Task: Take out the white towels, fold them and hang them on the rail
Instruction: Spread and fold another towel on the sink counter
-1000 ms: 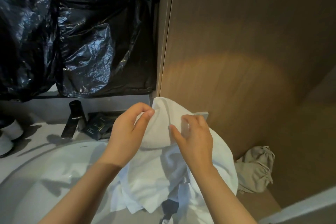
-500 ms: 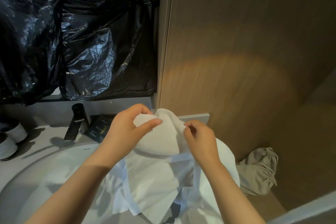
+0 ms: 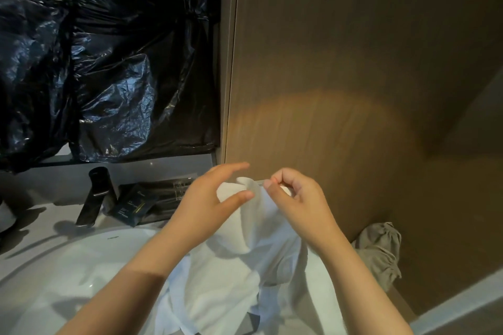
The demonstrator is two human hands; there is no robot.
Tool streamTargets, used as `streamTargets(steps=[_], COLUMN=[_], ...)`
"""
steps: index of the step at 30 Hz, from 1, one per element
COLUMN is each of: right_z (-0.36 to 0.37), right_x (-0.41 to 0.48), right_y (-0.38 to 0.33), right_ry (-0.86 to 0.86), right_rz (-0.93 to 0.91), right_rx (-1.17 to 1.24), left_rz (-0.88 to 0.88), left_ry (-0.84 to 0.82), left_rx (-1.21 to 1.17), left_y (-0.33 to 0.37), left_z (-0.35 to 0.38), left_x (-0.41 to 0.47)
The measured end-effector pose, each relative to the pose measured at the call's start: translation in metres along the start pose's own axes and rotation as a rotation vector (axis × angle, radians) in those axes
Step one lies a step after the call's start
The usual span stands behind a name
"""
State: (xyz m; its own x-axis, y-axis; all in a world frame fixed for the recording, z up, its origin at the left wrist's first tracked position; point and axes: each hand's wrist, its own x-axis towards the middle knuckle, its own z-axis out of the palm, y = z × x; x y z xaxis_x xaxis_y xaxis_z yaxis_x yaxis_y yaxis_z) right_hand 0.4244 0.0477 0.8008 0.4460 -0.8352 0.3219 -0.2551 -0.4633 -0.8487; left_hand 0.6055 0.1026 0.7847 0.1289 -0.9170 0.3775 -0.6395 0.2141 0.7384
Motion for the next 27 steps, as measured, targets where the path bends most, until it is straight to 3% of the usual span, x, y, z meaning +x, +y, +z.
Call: streamTargets(steps=[12,18,23,27], right_z=[-0.016,-0.018,-0.022,-0.023], right_x=[-0.006,-0.006,-0.014,-0.024], right_y=[-0.011,-0.004,0.014,0.026], right_ry=[-0.013,0.025,0.016,0.129], right_rz=[-0.062,-0.071,-0.050,-0.033], right_rx=[0.068,0.038,-0.161,-0.237], left_rz=[-0.077,-0.109,-0.038,0.012], left_ry=[-0.297,-0.142,0.102,0.203], left_rx=[-0.199,-0.285,-0.163,-0.091], left_y=[-0.002,-0.001,0.001,0.003], left_z=[0.009,0.009,-0.001,-0.006], left_x=[-0.001,-0.006,-0.005,-0.006])
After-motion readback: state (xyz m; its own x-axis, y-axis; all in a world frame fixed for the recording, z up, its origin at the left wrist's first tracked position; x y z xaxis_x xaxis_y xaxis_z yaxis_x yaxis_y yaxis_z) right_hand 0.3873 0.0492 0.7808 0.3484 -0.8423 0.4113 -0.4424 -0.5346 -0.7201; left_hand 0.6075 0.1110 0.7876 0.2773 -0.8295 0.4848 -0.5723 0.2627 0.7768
